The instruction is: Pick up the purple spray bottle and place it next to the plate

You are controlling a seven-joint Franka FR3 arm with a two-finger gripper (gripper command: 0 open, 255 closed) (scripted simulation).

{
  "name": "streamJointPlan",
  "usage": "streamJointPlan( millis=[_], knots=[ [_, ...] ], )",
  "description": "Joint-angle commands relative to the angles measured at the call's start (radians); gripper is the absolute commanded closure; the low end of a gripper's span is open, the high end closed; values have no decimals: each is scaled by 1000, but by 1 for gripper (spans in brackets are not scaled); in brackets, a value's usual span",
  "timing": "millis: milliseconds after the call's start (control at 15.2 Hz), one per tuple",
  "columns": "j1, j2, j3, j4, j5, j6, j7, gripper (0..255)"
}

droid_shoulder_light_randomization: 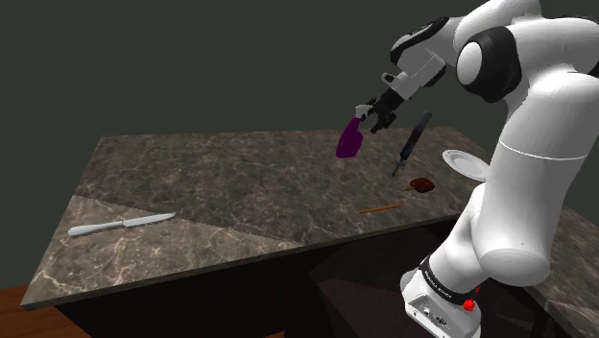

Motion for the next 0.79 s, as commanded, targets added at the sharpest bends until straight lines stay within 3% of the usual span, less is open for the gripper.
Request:
streamJointPlan(
  millis=[0, 726],
  knots=[
    [-89, 93, 61, 65, 74, -54, -82, 0],
    [-73, 124, 98, 15, 125, 13, -106, 0]
  ],
)
